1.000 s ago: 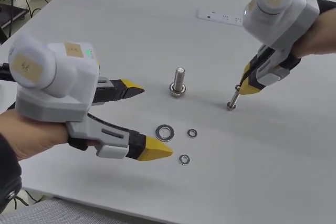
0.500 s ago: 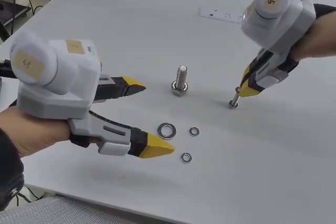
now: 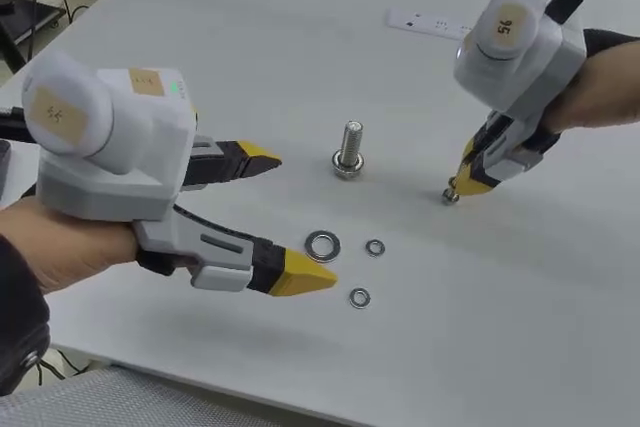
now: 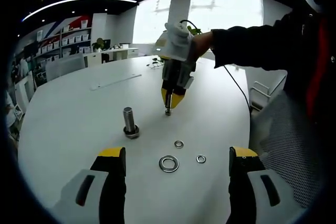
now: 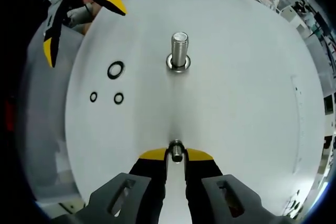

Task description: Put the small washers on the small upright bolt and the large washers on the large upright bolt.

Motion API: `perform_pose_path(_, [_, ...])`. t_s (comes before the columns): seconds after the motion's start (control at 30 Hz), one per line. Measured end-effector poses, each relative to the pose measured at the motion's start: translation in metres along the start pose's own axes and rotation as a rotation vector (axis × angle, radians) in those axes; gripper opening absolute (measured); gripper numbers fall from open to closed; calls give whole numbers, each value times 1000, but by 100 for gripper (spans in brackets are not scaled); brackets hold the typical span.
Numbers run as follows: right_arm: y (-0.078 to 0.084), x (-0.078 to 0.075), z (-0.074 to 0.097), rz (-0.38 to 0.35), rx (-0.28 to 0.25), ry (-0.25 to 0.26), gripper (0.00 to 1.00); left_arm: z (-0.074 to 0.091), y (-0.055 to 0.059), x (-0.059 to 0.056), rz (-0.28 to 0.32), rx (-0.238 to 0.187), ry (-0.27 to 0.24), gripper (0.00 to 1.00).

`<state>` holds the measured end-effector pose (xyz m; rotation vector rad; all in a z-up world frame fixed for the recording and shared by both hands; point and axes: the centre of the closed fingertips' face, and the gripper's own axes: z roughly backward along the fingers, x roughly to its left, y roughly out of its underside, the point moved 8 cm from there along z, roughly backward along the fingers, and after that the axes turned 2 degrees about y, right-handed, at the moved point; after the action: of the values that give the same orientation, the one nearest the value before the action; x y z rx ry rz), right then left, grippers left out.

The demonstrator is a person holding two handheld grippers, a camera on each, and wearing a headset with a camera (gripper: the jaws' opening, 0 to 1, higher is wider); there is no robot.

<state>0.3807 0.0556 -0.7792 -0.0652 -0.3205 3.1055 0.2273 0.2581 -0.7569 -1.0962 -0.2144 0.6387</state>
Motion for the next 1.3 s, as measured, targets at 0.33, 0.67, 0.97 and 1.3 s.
perform_pose_path(0.33, [2, 2, -8, -1, 8, -6, 14, 0, 0, 1, 2, 0, -3, 81])
perform_pose_path(0.67, [4, 2, -10, 2, 7, -3, 14, 0, 1, 1, 4, 1, -3, 81])
perform_pose_path(0.97, [7, 6, -8, -7, 2, 1, 17, -1, 0, -1, 0, 3, 2, 81])
perform_pose_path(1.3, [18, 8, -2, -38, -3, 4, 18, -2, -2, -2, -4, 4, 6, 81])
